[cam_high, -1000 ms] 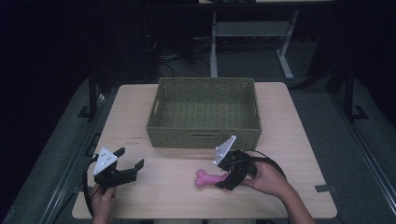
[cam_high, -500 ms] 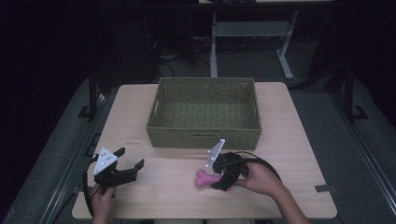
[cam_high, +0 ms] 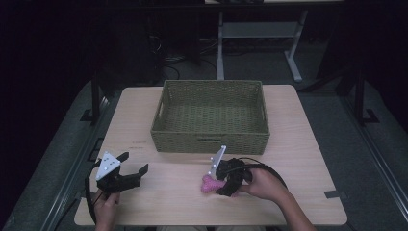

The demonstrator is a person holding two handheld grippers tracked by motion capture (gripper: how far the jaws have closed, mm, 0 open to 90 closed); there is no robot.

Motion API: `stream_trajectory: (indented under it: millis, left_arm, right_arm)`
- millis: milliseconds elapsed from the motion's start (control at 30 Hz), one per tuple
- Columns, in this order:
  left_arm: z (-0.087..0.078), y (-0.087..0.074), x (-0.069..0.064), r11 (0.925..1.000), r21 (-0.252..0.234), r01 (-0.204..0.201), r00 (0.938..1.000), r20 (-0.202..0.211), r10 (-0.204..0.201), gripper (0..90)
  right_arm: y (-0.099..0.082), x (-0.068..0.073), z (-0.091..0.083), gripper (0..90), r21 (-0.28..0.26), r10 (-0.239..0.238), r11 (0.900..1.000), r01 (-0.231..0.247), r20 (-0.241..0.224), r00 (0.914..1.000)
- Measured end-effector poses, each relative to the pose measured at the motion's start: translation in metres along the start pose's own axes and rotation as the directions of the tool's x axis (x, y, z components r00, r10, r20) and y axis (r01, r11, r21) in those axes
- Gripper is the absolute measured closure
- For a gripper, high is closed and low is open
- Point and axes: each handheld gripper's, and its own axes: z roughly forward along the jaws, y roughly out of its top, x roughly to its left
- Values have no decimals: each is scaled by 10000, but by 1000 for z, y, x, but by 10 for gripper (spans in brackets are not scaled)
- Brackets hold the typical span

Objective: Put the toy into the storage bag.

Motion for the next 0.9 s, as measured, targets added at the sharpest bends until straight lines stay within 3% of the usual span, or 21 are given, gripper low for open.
stream_trajectory:
  millis: [567, 900]
  left_arm:
    - [-1, -1, 2, 9999, -18, 127, 9999, -2, -127, 138]
    - [-1, -1, 2, 9998, -51, 178, 9998, -7, -178, 139]
  right_arm:
    - [3, 2, 10, 526, 293, -391, 9988, 382, 293, 9988]
    - [4, 2, 11, 561, 329, -375, 9988, 369, 193, 9991]
